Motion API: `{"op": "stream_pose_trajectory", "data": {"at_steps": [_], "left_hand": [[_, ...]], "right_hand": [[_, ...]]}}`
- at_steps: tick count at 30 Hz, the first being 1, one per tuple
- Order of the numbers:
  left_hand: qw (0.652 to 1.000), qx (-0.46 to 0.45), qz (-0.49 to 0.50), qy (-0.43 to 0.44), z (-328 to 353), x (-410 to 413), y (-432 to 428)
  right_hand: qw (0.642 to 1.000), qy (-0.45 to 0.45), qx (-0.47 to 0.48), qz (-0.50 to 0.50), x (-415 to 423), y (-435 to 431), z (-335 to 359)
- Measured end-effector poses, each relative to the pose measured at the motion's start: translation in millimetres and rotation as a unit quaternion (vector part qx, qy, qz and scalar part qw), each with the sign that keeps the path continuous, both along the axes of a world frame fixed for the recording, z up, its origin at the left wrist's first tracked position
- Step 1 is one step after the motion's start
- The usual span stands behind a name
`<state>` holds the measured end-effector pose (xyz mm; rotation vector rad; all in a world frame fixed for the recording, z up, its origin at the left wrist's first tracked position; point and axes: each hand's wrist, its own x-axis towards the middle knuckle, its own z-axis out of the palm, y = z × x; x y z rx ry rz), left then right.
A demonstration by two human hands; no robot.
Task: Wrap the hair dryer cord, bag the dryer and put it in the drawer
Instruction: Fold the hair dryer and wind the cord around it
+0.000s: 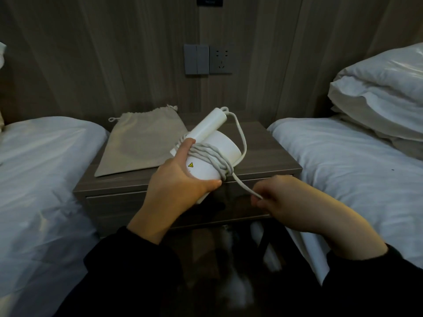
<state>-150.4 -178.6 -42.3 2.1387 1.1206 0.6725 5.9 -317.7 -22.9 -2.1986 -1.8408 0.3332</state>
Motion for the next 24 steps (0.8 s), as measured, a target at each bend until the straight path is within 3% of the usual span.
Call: {"op": "stream_pose_trajectory", "data": {"at_steps": [3, 6, 11, 16, 19, 24], "left_hand": [[1.0, 0.025, -0.012, -0.005, 1, -5, 2], [0.997, 0.068, -0.016, 0.021, 3, -8, 3], [0.987, 0.118, -0.002, 0.108, 1, -7, 6], [0.976, 0.176, 0.011, 0.126, -7, -8, 2], [0.958, 0.268, -0.01, 0.1, -15, -8, -1], [0.958, 0.265, -0.043, 0.105, -14, -6, -5]], "right_hand": [[0.964, -0.204, 0.173, 0.009, 1, 2, -4], [0.927, -0.281, 0.238, -0.074, -1, 2, -6], [0.908, -0.272, 0.274, -0.163, 2, 4, -16], [0.908, -0.226, 0.346, -0.068, 1, 8, -15], [0.902, -0.215, 0.375, -0.001, -7, 11, -18], [0.883, -0.222, 0.414, -0.009, -9, 11, -19]]}}
